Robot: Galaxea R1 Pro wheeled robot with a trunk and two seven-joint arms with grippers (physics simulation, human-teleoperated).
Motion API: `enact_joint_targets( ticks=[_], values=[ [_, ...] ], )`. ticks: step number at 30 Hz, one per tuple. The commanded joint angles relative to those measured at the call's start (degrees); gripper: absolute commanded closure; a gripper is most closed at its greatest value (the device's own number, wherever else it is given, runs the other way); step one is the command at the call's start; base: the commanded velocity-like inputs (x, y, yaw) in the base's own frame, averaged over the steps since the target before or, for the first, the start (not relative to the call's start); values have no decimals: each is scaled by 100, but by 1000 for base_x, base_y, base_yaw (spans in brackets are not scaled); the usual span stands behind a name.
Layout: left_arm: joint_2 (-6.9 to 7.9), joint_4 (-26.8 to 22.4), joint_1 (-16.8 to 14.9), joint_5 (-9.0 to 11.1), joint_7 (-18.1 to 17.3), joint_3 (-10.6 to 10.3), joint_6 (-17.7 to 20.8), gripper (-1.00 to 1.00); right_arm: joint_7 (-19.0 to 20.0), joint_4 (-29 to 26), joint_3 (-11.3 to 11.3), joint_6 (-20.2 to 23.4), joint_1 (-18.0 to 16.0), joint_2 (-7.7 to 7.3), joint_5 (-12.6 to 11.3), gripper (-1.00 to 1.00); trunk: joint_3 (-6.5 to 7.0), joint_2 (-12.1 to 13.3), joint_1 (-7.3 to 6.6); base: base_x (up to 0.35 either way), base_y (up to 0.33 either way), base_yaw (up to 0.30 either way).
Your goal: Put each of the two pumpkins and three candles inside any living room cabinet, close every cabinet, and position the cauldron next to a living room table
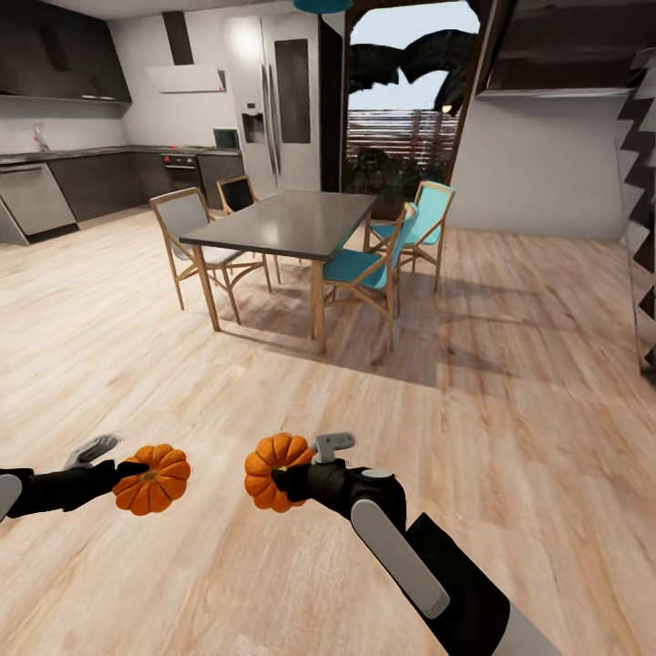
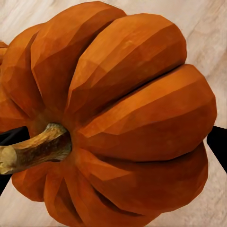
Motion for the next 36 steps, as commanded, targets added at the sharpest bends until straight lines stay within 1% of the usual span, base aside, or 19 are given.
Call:
enact_joint_targets(
  ticks=[1, 17, 30, 32, 34, 36],
  values=[
    [-1, -1, -6, -3, -53, 11, 28, 100, -59, -8, 4, -5, -6, 0, -62, 100, 0, -2, -1, 1, 0, 268],
    [-1, 7, -6, 2, -56, 17, 28, 100, -59, -8, 12, -5, -6, 8, -65, 100, 59, -2, -1, 13, 10, 268],
    [-1, 10, -6, 5, -64, 18, 28, 100, -59, -8, 13, -5, -6, 1, -69, 100, 108, -2, -1, 241, 186, 268],
    [-1, 82, -6, 6, -64, 22, 28, 100, -59, -8, 13, -5, -6, 5, -70, 100, 116, -2, -1, 241, 247, 268],
    [-1, 200, -6, 6, -64, 82, 28, 100, -58, -8, 13, -5, -6, 4, -70, 100, 123, -2, -1, 227, 261, 268],
    [-1, 243, -6, 6, -64, 199, 28, 100, -58, -8, 13, -5, -6, 7, -71, 100, 131, -2, -1, 226, 262, 268]
  ],
)
